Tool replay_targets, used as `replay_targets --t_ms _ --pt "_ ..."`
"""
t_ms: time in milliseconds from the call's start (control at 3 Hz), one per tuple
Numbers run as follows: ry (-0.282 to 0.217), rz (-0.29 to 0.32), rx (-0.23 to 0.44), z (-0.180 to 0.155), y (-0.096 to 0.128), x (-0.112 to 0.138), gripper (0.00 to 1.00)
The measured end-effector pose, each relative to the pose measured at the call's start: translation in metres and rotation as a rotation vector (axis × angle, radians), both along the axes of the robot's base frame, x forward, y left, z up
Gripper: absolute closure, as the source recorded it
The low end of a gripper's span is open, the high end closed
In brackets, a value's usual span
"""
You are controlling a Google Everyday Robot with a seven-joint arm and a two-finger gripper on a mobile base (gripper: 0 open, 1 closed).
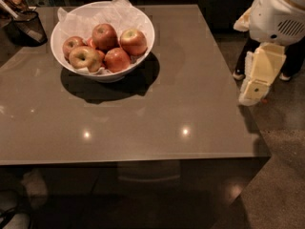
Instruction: Pick apple from white bowl
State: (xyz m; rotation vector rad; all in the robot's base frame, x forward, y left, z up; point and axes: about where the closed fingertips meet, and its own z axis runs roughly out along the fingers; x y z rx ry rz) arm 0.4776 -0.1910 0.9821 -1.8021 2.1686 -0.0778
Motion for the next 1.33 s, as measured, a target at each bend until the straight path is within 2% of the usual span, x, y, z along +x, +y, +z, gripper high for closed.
replay_targets --t_ms 333,667,1000,1333 --pt "-0.006 0.037 0.002 -0.001 0.011 0.013 0.0" --pt "-0.009 0.047 0.003 -0.002 0.015 0.017 0.0" --pt "-0.031 0.066 0.04 0.001 0.026 0.029 0.0" --pt "-0.03 0.108 0.063 0.003 0.044 0.051 0.0"
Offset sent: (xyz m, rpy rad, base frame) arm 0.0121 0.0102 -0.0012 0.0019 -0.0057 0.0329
